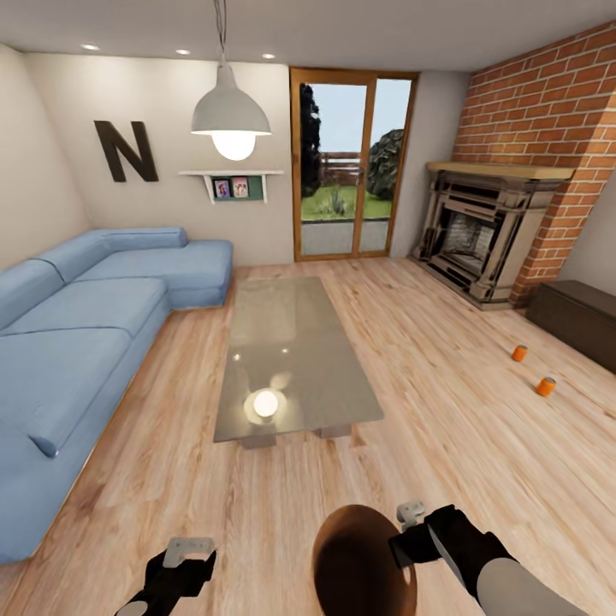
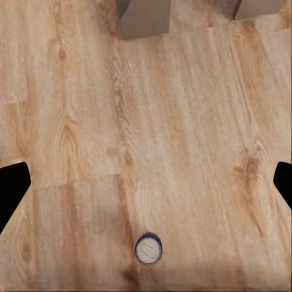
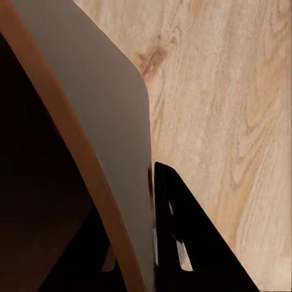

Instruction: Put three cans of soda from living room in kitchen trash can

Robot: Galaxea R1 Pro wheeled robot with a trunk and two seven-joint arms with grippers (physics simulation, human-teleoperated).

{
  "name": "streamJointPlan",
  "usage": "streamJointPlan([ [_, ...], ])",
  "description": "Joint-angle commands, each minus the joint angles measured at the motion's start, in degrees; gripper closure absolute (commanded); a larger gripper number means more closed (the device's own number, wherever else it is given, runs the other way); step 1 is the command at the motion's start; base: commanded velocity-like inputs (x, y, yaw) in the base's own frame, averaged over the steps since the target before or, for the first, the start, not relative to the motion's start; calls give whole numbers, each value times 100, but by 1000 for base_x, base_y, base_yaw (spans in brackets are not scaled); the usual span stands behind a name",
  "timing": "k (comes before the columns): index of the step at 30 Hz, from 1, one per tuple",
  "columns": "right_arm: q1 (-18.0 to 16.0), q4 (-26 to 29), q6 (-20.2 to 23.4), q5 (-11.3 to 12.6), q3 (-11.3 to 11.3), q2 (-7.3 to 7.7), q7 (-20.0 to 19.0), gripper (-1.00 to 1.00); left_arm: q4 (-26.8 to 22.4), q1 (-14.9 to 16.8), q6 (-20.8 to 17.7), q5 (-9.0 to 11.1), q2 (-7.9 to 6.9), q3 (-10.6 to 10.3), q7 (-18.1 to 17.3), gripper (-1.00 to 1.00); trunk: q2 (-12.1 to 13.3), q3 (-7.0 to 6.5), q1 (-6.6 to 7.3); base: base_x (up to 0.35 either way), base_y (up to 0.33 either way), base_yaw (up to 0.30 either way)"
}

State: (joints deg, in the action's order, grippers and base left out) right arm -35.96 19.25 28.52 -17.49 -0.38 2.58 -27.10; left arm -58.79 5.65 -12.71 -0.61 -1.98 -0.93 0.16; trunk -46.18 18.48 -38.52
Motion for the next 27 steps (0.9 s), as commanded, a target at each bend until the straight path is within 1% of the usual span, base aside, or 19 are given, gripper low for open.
streamJointPlan([
  [1, -10, 14, 122, 83, -51, 0, -33, 100, 142, 52, -24, 4, 1, -1, 105, -100, 0, 0, 0, 210, 1, 0],
  [3, -91, 200, 490, 96, -165, 5, -13, 100, 754, 371, -78, 3, 2, -7, 397, -100, 0, 0, 0, 110, 0, 0],
  [5, -173, 316, 667, 101, -203, 8, -7, 100, 1043, 527, -87, -1, 4, -5, 478, -100, 0, 0, 0, 62, 0, 0],
  [6, -329, 426, 954, 104, -289, 16, -8, 100, 1341, 663, -80, -1, 8, -5, 531, -100, 0, 0, 0, 35, 0, 0],
  [7, -417, 471, 1100, 106, -350, 21, -11, 100, 1472, 714, -68, 1, 7, -4, 550, -100, 0, 0, 0, 28, 0, 0],
  [8, -594, 536, 1327, 106, -490, 28, -19, 100, 1666, 789, -17, 10, 6, -2, 577, -100, 0, 0, 0, 18, 0, 0],
  [10, -762, 577, 1481, 106, -633, 33, -20, 100, 1791, 836, 70, 20, 5, 4, 593, -100, 0, 0, 0, 13, 0, 0],
  [12, -1026, 617, 1646, 100, -817, 37, -12, 100, 1922, 886, 290, 25, 5, 8, 607, -100, 0, 0, 0, 6, 0, 0],
  [14, -1159, 628, 1730, 87, -893, 44, -10, 100, 1975, 906, 570, 29, 4, -2, 602, -100, 0, 0, 0, 2, 0, 0],
  [15, -1196, 633, 1757, 81, -912, 47, -15, 100, 1988, 911, 774, 28, 9, -2, 606, -100, 0, 0, 0, 1, 0, 0],
  [16, -1209, 635, 1767, 79, -919, 50, -15, 100, 1991, 913, 889, 28, 11, -4, 608, -100, 0, 0, 0, 0, 0, 0],
  [17, -1236, 638, 1786, 67, -926, 54, -16, 100, 1996, 921, 1188, 15, 93, -8, 619, -100, -41, 17, -22, 0, 0, 0],
  [19, -1248, 640, 1799, 62, -927, 55, -15, 100, 1997, 924, 1315, 3, 213, -11, 642, -100, -121, 53, -66, 0, 0, 0],
  [20, -1262, 642, 1861, 57, -926, 60, -15, 100, 1985, 929, 1397, -6, 321, -31, 699, -100, -161, 71, -88, 0, 0, 0],
  [21, -1274, 645, 2006, 49, -920, 59, -13, 100, 1968, 956, 1456, -14, 394, -77, 781, -100, -201, 89, -110, 0, 0, 0],
  [23, -1289, 653, 2289, 41, -896, 59, -9, 100, 1996, 1121, 1585, -29, 465, -249, 881, -100, -281, 125, -154, 0, 0, 0],
  [25, -1293, 657, 2386, 39, -889, 59, -9, 100, 2043, 1191, 1682, -35, 483, -336, 906, -100, -361, 161, -197, 0, 0, 0],
  [27, -1302, 664, 2495, 42, -884, 67, -17, 100, 2319, 1269, 1958, -36, 501, -441, 932, -100, -442, 197, -241, 0, 0, 0],
])
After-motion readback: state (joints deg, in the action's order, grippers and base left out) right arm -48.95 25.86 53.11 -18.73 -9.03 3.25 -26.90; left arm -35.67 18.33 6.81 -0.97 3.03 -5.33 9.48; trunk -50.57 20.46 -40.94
